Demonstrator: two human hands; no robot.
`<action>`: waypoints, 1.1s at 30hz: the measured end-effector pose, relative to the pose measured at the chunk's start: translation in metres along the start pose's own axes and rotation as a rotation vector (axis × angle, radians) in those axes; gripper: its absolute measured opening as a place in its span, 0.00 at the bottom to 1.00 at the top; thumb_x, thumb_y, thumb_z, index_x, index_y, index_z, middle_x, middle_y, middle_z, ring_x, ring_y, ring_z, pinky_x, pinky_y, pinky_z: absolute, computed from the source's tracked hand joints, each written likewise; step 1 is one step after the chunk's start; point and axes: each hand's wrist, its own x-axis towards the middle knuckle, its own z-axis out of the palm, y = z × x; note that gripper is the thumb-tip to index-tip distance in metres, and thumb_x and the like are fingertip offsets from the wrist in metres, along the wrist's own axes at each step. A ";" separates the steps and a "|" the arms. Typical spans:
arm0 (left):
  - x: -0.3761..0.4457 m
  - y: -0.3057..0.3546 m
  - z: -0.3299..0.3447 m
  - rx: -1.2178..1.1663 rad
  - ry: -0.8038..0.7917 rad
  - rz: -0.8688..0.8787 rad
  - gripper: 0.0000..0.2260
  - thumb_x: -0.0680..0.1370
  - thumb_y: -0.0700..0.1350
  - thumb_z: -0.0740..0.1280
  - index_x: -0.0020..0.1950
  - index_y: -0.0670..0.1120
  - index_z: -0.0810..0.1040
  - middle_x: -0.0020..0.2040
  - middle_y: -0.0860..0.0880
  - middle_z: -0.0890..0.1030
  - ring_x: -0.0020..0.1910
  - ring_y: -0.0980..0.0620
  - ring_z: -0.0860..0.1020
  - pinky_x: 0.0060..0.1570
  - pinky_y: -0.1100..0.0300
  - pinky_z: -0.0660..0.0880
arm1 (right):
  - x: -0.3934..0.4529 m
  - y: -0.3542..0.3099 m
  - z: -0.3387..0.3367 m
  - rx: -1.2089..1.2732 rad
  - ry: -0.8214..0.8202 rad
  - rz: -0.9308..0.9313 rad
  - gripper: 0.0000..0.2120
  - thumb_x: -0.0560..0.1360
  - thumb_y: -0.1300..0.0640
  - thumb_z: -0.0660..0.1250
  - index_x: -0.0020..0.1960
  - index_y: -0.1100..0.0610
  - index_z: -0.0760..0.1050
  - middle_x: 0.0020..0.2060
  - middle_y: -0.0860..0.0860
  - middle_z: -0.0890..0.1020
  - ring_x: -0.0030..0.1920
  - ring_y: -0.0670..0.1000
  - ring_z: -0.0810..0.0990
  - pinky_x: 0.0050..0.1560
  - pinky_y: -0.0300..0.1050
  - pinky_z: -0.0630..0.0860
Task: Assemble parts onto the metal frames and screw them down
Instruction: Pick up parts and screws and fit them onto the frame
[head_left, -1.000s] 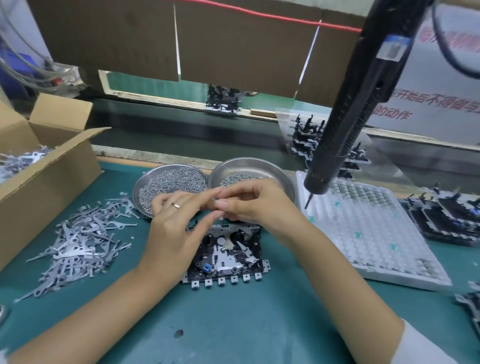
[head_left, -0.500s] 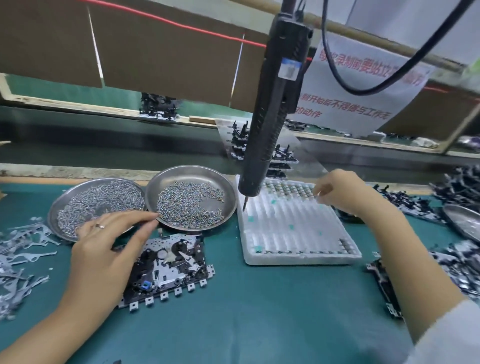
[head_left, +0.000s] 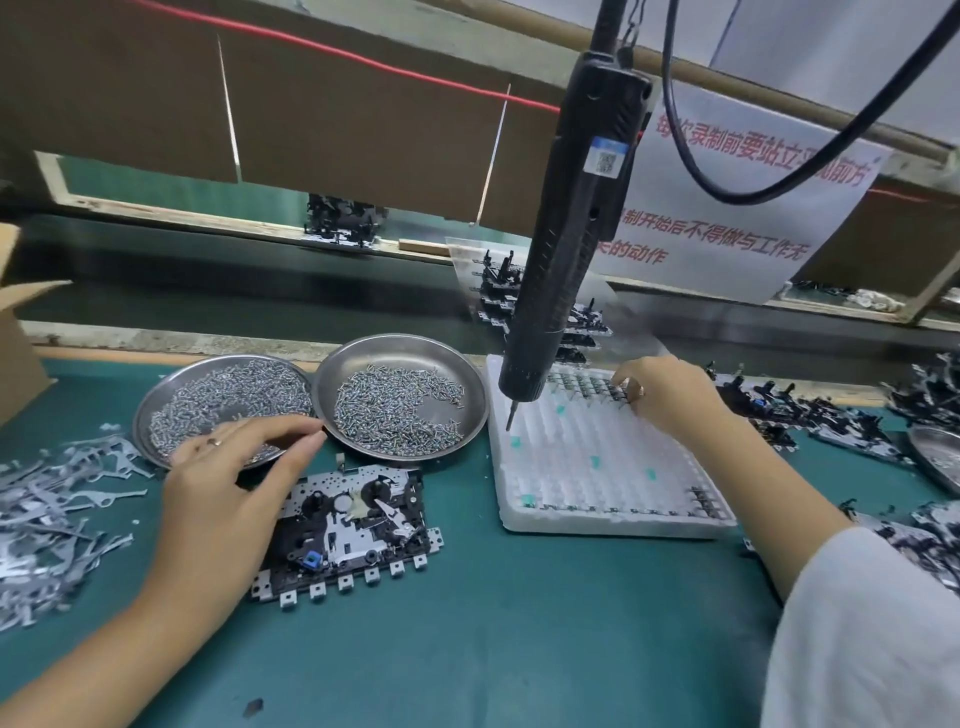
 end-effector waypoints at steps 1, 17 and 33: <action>0.000 0.000 0.000 0.007 0.004 0.000 0.05 0.72 0.49 0.67 0.46 0.55 0.79 0.46 0.76 0.75 0.48 0.76 0.70 0.57 0.44 0.67 | 0.000 0.000 0.000 -0.022 0.003 -0.020 0.21 0.72 0.70 0.61 0.60 0.52 0.77 0.51 0.50 0.82 0.53 0.54 0.79 0.47 0.45 0.74; -0.005 0.013 0.005 -0.040 -0.043 0.074 0.07 0.70 0.49 0.68 0.47 0.56 0.79 0.48 0.73 0.77 0.49 0.73 0.72 0.53 0.56 0.67 | -0.110 -0.097 -0.044 1.099 -0.268 -0.243 0.07 0.70 0.69 0.72 0.41 0.58 0.82 0.38 0.49 0.85 0.37 0.43 0.82 0.42 0.36 0.79; -0.013 0.017 0.010 -0.134 -0.188 0.028 0.06 0.71 0.50 0.70 0.46 0.58 0.79 0.43 0.68 0.79 0.47 0.68 0.74 0.56 0.45 0.68 | -0.119 -0.174 0.004 1.682 -0.208 -0.125 0.10 0.68 0.66 0.74 0.50 0.62 0.83 0.43 0.54 0.86 0.47 0.53 0.84 0.51 0.42 0.80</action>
